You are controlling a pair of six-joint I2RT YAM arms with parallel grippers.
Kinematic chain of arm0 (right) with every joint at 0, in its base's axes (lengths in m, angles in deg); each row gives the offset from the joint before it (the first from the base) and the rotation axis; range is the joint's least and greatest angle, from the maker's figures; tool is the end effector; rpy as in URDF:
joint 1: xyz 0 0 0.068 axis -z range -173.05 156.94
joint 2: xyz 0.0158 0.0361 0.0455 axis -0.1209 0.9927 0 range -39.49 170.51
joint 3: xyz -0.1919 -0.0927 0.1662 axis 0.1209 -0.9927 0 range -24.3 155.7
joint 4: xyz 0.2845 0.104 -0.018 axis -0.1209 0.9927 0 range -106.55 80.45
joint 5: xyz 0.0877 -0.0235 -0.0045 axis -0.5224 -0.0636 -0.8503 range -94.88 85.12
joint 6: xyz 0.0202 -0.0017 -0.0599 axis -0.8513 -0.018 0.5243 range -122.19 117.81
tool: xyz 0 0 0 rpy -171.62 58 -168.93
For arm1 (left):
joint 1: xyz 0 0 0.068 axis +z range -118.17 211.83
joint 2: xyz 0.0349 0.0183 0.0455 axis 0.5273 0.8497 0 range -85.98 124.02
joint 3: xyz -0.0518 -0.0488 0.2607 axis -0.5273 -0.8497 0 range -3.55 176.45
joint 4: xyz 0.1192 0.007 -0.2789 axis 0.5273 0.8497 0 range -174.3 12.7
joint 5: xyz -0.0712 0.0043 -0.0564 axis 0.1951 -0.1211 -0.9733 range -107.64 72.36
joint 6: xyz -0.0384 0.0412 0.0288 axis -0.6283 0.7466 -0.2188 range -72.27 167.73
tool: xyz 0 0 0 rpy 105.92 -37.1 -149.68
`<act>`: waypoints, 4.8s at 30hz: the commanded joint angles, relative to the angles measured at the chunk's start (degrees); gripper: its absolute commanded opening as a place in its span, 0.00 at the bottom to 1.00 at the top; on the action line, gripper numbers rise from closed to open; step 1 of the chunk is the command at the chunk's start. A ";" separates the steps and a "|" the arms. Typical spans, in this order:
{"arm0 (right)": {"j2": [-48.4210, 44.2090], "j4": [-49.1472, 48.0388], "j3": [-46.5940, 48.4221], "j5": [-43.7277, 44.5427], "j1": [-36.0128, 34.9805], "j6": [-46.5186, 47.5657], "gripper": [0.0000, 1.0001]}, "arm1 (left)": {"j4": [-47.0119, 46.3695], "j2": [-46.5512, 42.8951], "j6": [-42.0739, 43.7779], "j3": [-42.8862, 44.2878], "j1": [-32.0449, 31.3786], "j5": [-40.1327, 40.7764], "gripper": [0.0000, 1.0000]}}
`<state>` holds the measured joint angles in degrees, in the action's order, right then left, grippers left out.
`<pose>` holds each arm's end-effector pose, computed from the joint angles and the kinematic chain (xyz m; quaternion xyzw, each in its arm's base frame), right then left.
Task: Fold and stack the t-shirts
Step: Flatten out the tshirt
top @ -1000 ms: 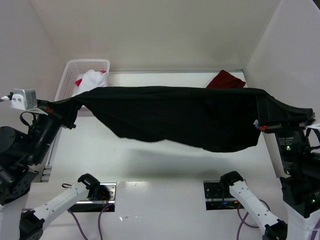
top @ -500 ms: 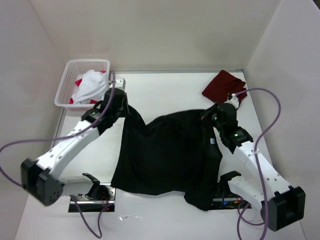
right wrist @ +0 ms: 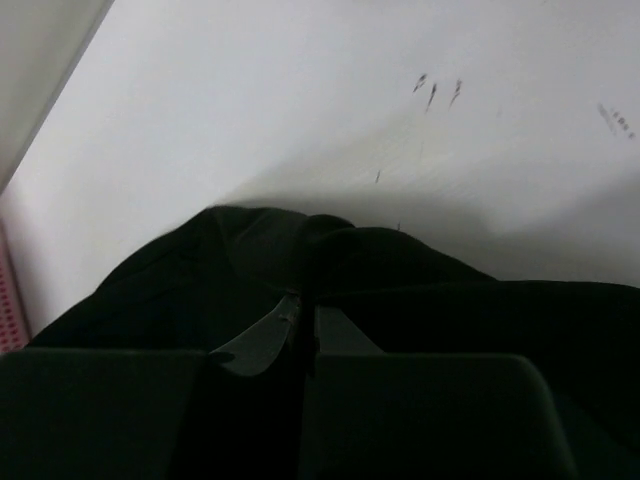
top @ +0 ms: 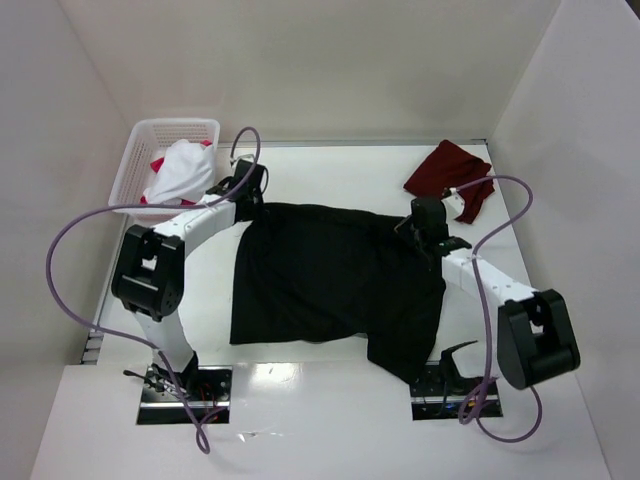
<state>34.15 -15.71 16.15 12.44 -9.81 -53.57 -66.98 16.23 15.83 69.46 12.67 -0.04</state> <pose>0.3117 0.0787 0.1886 0.3272 0.8125 0.1497 0.4587 0.4204 -0.1303 0.1928 -0.1582 0.9060 -0.0295 0.3916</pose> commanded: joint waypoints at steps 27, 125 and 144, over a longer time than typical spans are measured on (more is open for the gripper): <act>22.25 -6.03 19.67 -16.18 10.78 10.33 0.81 | -8.70 14.78 3.42 17.51 11.42 -10.40 0.86; 16.70 12.17 11.32 -7.56 0.49 3.30 0.54 | -9.76 18.37 8.17 15.23 11.42 -22.18 0.92; 21.80 9.97 13.61 -4.58 0.49 2.77 0.48 | -9.76 18.37 8.17 15.23 11.42 -21.65 0.92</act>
<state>55.40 -3.32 28.19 5.29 -8.67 -49.94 -75.39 34.28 23.58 84.67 24.12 -21.37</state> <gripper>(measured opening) 0.482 0.924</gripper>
